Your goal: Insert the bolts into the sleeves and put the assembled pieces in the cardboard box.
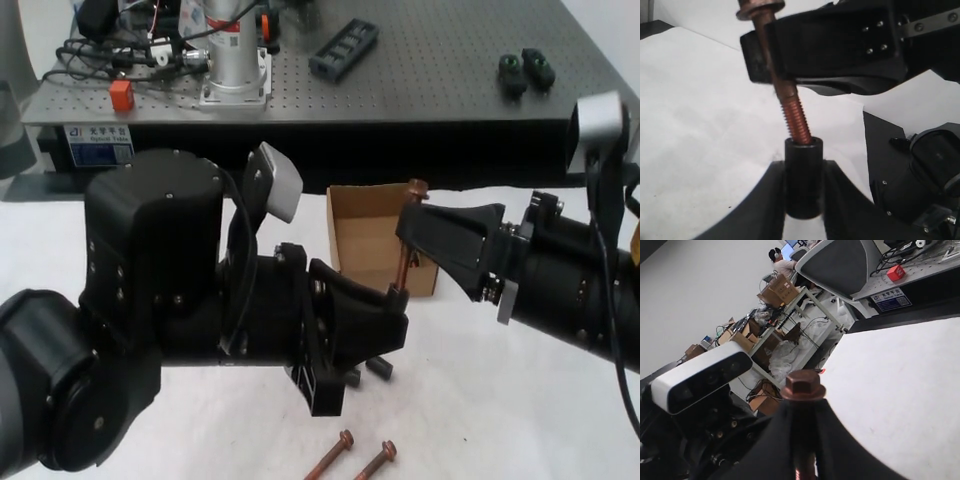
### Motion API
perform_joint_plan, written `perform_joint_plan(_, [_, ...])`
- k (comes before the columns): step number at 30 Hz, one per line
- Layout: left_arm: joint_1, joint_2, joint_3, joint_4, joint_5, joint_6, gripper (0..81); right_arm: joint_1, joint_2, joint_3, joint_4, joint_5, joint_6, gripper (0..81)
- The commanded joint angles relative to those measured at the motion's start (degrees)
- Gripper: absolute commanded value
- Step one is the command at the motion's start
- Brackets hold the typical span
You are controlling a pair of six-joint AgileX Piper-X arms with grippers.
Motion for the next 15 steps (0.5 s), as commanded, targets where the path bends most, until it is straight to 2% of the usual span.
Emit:
perform_joint_plan(1, [0.0,-0.6,-0.5,-7.4,-3.4,-2.0,0.7,0.1,0.1,-0.2,0.4,-3.6,-0.5,14.4])
perform_joint_plan(4, [0.0,-0.6,-0.5,-7.6,-4.7,-2.0,0.7,0.1,0.1,-0.2,0.2,-4.3,-0.7,37.5])
perform_joint_plan(5, [0.0,-0.6,-0.5,-7.6,-5.3,-2.0,0.7,0.1,0.1,-0.2,0.2,-4.3,-0.9,40.0])
perform_joint_plan(9, [0.0,-0.6,-0.5,-8.7,-10.0,-1.5,0.7,-1.9,-0.9,-0.2,0.4,-5.1,-1.8,36.9])
perform_joint_plan(15, [0.0,1.7,-0.5,-20.1,-20.0,-1.4,0.7,-10.9,-7.7,-0.2,6.7,-6.7,-3.6,36.9])
